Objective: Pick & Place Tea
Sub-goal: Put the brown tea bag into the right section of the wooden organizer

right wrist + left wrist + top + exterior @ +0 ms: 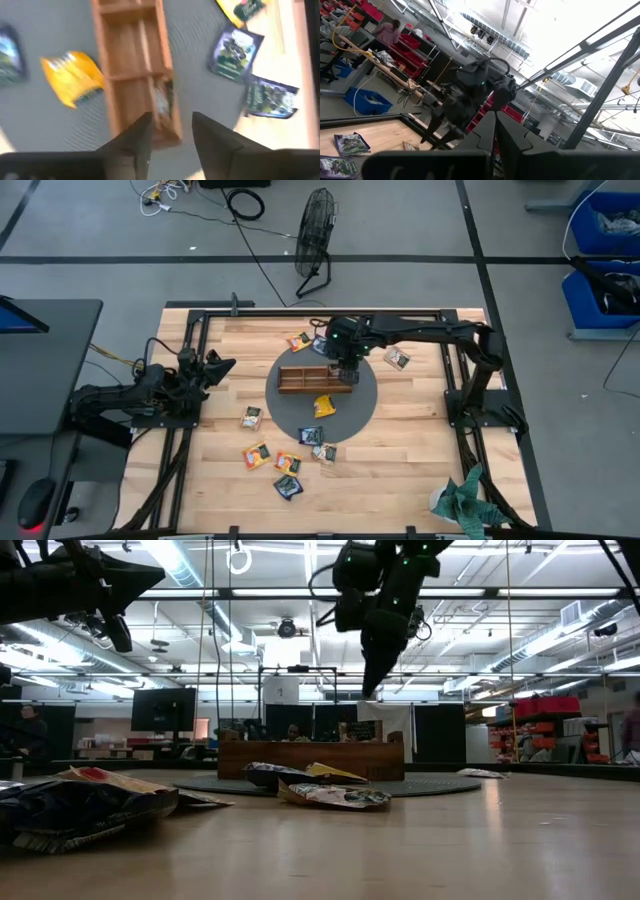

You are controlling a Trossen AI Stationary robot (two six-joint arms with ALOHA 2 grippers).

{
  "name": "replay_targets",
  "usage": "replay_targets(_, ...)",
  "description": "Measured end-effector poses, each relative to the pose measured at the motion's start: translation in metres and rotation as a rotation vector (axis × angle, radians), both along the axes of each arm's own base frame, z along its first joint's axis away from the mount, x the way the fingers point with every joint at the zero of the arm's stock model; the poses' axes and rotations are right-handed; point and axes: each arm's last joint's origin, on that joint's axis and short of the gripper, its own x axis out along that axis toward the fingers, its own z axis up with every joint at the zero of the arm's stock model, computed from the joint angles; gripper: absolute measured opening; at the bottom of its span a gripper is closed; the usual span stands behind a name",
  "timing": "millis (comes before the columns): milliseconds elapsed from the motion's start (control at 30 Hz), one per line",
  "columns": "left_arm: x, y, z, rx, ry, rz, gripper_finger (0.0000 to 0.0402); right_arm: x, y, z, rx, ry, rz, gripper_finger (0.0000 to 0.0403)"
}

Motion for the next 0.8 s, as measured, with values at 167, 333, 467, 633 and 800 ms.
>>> replay_targets(167,0.0,0.0,0.0,0.001,0.0,0.0,0.0018,0.001,0.01,0.017,0.103,-0.121,-0.067,0.0184)
replay_targets(333,0.0,0.0,0.0,0.001,0.0,0.0,0.0018,0.002,0.016,0.035,0.246,-0.265,-0.121,0.0193)
replay_targets(467,0.0,0.0,0.0,0.0,0.0,0.0,0.0018,0.0,0.018,0.051,0.334,-0.359,-0.132,0.0189)
replay_targets(633,0.0,0.0,0.0,0.001,0.0,0.0,0.0018,-0.011,0.021,0.074,0.386,-0.443,-0.135,0.0186)
replay_targets(800,0.0,0.0,0.0,0.0,0.0,0.0,0.0018,-0.024,0.029,0.099,0.421,-0.579,-0.076,0.0187)
